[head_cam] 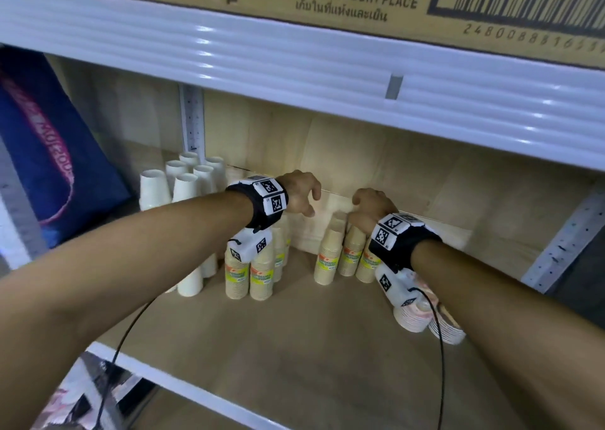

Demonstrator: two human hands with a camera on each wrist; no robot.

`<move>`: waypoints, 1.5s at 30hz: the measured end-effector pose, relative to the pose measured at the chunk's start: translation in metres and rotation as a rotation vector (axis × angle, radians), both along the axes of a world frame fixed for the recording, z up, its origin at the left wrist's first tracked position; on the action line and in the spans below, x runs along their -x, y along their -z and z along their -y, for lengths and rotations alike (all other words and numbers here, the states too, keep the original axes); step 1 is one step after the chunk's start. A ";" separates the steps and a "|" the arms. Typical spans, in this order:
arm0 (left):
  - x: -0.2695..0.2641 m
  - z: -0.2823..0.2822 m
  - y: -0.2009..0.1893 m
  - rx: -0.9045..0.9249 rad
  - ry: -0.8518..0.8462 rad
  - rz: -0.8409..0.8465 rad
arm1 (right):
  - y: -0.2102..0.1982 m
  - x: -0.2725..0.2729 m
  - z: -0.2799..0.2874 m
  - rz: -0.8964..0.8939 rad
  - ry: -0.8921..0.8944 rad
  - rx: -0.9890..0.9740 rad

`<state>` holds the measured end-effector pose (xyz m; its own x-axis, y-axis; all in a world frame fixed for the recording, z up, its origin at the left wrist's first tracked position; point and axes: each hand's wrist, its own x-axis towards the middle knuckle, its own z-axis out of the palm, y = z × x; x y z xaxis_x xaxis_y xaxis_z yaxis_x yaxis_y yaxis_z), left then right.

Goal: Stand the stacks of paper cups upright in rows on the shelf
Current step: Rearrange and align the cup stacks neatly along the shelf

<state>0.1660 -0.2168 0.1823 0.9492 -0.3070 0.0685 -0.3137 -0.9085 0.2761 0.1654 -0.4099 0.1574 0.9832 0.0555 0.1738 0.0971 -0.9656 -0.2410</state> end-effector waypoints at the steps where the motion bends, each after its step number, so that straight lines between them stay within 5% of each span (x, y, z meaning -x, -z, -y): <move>1: 0.003 -0.007 -0.002 0.000 -0.017 0.010 | -0.002 0.003 -0.009 0.007 -0.010 -0.001; 19: 0.049 -0.091 0.030 -0.073 -0.179 -0.050 | 0.019 0.047 -0.127 -0.101 -0.378 -0.061; 45: 0.054 -0.095 0.057 -0.071 -0.112 -0.101 | 0.042 0.044 -0.141 -0.184 -0.390 -0.015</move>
